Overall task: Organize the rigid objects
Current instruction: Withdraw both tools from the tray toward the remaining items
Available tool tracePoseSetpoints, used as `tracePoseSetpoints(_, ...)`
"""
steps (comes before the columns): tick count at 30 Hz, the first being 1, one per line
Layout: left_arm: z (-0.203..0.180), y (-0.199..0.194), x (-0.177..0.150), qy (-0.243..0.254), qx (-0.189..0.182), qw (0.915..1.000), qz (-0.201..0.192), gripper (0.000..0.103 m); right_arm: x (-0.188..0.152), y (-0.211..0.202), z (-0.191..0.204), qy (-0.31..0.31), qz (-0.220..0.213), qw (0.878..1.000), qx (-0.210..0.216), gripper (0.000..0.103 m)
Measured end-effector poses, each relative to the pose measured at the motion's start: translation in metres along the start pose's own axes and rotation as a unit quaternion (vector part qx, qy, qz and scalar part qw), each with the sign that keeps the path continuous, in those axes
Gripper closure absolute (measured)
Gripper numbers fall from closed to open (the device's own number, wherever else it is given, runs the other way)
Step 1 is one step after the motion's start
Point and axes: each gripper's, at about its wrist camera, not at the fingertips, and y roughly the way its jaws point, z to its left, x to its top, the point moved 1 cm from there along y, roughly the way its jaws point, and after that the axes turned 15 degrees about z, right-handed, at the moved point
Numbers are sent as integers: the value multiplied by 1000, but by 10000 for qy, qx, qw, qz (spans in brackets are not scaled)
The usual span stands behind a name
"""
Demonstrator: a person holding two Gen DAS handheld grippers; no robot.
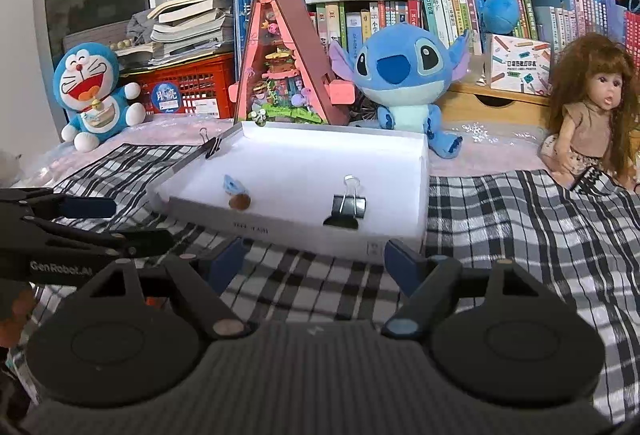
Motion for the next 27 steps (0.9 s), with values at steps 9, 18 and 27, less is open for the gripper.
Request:
tracePoseSetpoints(9,11,-10,-34,-36,157,9999,-15,16,-35,-5,-4,-58,101,9997,-211,17)
tracePoseSetpoints(18,14,-9,-54,176,358,9992,-41,30,-56,-2,-5,-94,222,9968,-760,17)
tracePoseSetpoints(27,14,-3,-62,257,283,9993,49,53,-63,8,10,-247,364,9970,-641,17)
